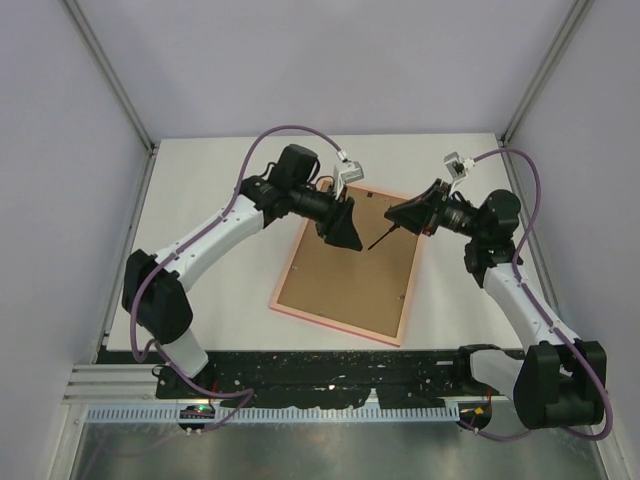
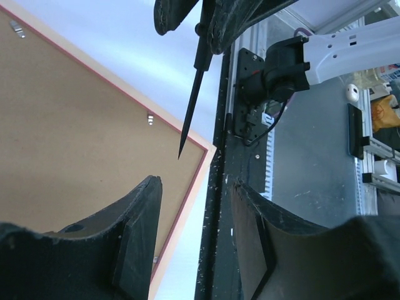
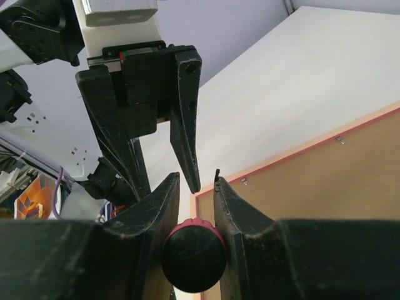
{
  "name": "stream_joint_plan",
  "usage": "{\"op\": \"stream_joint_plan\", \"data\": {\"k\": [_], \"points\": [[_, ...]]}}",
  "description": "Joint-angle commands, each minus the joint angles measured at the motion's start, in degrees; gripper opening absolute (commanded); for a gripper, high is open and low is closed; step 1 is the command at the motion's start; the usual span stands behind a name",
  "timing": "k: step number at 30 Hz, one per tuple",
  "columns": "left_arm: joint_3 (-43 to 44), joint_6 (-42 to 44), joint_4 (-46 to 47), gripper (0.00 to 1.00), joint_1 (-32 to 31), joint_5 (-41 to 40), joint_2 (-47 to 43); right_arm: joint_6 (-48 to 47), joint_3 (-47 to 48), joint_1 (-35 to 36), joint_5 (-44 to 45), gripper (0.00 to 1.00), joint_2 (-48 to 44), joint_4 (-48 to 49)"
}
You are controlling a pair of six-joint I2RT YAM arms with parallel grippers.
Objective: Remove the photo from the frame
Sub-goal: Adjust the photo frame item on the photo frame.
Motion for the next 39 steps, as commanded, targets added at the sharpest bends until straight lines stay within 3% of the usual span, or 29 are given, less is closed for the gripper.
{"op": "stream_joint_plan", "data": {"k": [1, 6, 16, 19, 24, 26, 28, 30, 33, 34, 35, 39], "points": [[2.3, -2.5, 3.1, 0.52, -1.0, 4.9, 0.6, 8.7, -0.2, 0.8, -1.9, 0.08, -0.2, 9.2], [2.2, -2.0, 3.1, 0.52, -1.8, 3.1, 0.9, 15.1, -0.9, 1.0, -2.5, 0.08, 1.6, 15.4], [3.8, -1.6, 2.0, 0.46, -3.2, 3.5, 2.9, 17.6, -0.9, 2.4, -2.3, 0.08, 2.9, 18.0], [4.4, -1.7, 1.6, 0.37, -3.5, 4.0, 3.6, 17.9, -1.1, 2.6, -2.4, 0.08, 3.1, 18.4], [5.4, -1.9, 1.2, 0.05, -3.5, 5.6, 4.3, 17.0, -1.3, 2.9, -2.8, 0.08, 3.1, 17.7], [5.8, -1.6, 0.4, 0.00, -3.5, 5.8, 4.5, 14.9, -0.9, 3.1, -4.3, 0.08, 3.3, 16.3], [6.7, 0.2, -2.0, 0.00, -3.5, 5.6, 4.7, 8.6, 1.7, 3.1, -8.7, 0.08, 3.5, 10.3], [7.1, 4.9, -5.8, 0.00, -3.5, 4.9, 4.4, -3.7, 6.7, 3.0, -13.7, 0.15, 4.0, -5.5], [6.8, 10.0, -11.4, 0.00, -3.6, 3.0, 3.5, -30.0, 15.5, 2.9, -15.2, 0.15, 4.2, -37.4], [6.8, 11.6, -13.2, 0.00, -3.5, 2.7, 3.4, -33.6, 17.8, 3.1, -15.5, 0.16, 4.7, -45.9], [6.8, 12.6, -14.4, 0.00, -3.5, 2.2, 3.4, -40.5, 18.7, 3.0, -15.2, 0.50, 5.2, -49.2], [6.6, 15.5, -17.8, 0.00, -3.7, 2.0, 3.9, -48.2, 21.7, 3.1, -14.5, 0.56, 7.1, -59.3]]}}
